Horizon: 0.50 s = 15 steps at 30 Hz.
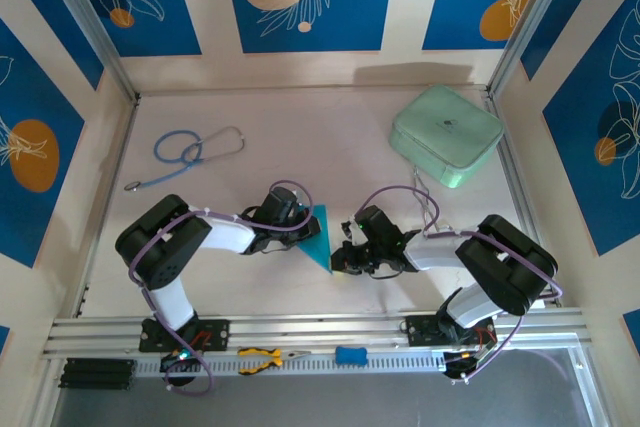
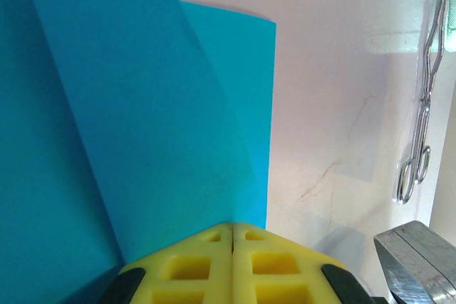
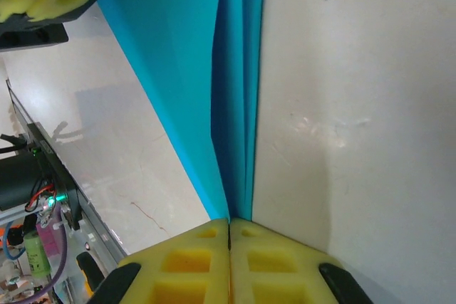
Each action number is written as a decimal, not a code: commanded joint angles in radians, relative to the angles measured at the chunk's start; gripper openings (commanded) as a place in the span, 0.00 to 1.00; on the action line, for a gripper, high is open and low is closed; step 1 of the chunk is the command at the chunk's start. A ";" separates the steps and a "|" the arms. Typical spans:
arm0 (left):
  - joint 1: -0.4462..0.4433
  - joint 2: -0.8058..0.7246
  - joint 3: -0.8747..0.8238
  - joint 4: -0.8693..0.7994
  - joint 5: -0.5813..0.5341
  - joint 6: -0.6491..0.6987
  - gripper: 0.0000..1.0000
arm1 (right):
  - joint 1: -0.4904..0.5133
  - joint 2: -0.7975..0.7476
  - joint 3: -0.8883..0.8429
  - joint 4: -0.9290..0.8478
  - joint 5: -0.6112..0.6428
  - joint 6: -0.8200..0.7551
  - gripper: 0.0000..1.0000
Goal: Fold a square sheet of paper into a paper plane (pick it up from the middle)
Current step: Fourth fold the wing at the center of the table.
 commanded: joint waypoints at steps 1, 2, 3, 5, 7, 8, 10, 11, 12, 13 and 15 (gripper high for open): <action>-0.004 0.023 -0.022 -0.037 -0.028 -0.007 0.07 | 0.017 0.033 -0.013 -0.127 -0.028 0.001 0.09; -0.003 0.023 -0.023 -0.038 -0.027 -0.007 0.07 | 0.019 0.038 -0.003 -0.159 -0.020 0.002 0.10; -0.003 0.022 -0.024 -0.039 -0.028 -0.008 0.07 | 0.028 0.032 -0.001 -0.180 -0.006 0.004 0.12; -0.003 0.020 -0.027 -0.038 -0.031 -0.010 0.07 | 0.041 0.005 -0.004 -0.196 0.021 0.007 0.13; -0.002 0.018 -0.027 -0.037 -0.032 -0.010 0.07 | 0.040 -0.019 -0.009 -0.214 0.041 0.006 0.14; -0.003 0.020 -0.027 -0.037 -0.030 -0.011 0.07 | 0.040 -0.027 -0.012 -0.221 0.048 0.008 0.14; -0.003 0.020 -0.025 -0.037 -0.030 -0.010 0.07 | 0.039 -0.032 -0.023 -0.209 0.047 0.014 0.10; -0.003 0.021 -0.026 -0.036 -0.030 -0.010 0.07 | 0.040 -0.029 -0.029 -0.193 0.038 0.016 0.09; -0.003 0.021 -0.025 -0.036 -0.029 -0.011 0.07 | 0.039 -0.023 -0.029 -0.191 0.030 0.016 0.07; -0.002 0.021 -0.024 -0.037 -0.028 -0.010 0.07 | 0.040 -0.017 -0.028 -0.186 0.022 0.015 0.05; -0.002 0.019 -0.026 -0.039 -0.030 -0.011 0.07 | 0.040 -0.005 -0.032 -0.174 0.003 0.019 0.05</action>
